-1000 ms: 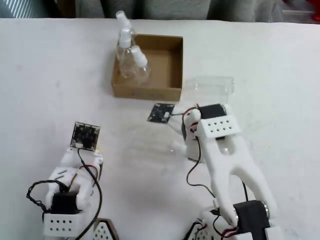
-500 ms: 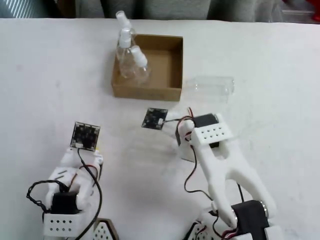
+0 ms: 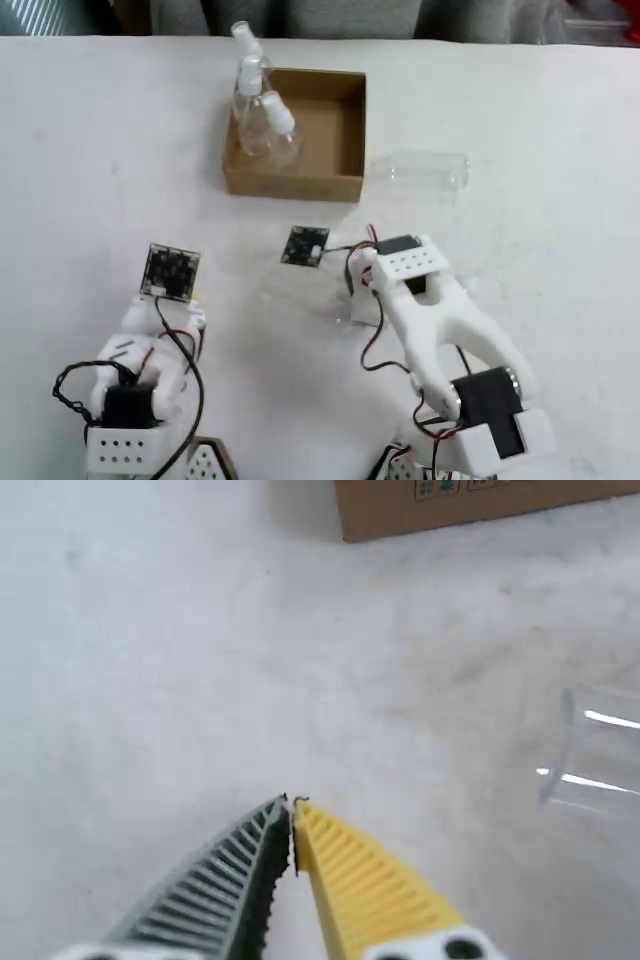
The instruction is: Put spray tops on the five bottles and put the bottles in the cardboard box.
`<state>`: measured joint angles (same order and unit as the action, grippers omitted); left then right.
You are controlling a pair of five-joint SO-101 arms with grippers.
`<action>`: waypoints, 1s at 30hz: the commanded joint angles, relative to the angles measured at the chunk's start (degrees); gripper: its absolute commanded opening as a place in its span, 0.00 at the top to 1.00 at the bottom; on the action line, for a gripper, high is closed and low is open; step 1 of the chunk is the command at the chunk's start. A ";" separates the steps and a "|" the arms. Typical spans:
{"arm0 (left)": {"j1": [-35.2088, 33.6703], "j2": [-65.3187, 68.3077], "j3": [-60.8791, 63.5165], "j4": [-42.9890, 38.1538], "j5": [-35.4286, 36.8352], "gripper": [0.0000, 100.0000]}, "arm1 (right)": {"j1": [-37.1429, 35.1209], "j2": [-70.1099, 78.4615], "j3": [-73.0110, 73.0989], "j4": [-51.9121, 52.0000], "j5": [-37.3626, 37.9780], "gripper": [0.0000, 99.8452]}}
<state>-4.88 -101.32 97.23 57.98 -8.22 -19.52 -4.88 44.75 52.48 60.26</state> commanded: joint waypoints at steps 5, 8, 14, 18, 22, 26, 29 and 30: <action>-0.13 -1.01 -0.09 0.09 -0.53 0.97 | -0.04 2.15 -6.07 -0.04 -6.95 0.95; -0.13 -1.01 -0.09 0.09 -0.53 0.97 | -0.04 2.15 -10.11 4.44 -10.20 0.97; -0.31 -1.01 -0.09 0.09 -0.53 0.97 | 0.92 2.15 -25.32 18.24 -24.53 0.98; -0.40 -1.01 -0.09 0.09 -0.53 0.98 | -0.57 2.15 -36.57 26.86 -39.21 0.98; -0.66 -1.01 -0.09 0.09 -0.53 0.98 | -7.25 2.15 -43.52 31.34 -53.36 0.98; -5.93 -1.36 -0.09 -0.44 -0.53 0.98 | -15.69 2.86 -45.45 31.25 -63.03 0.98; -10.33 -1.36 -0.09 -2.20 -0.09 0.98 | -21.67 2.86 -43.87 27.74 -66.64 0.98; -11.82 -1.36 -0.09 -2.81 -0.09 0.98 | -23.52 2.86 -43.08 26.42 -67.25 0.98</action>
<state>-12.79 -101.32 97.23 57.54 -8.22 -37.80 -1.54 2.46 81.85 -4.18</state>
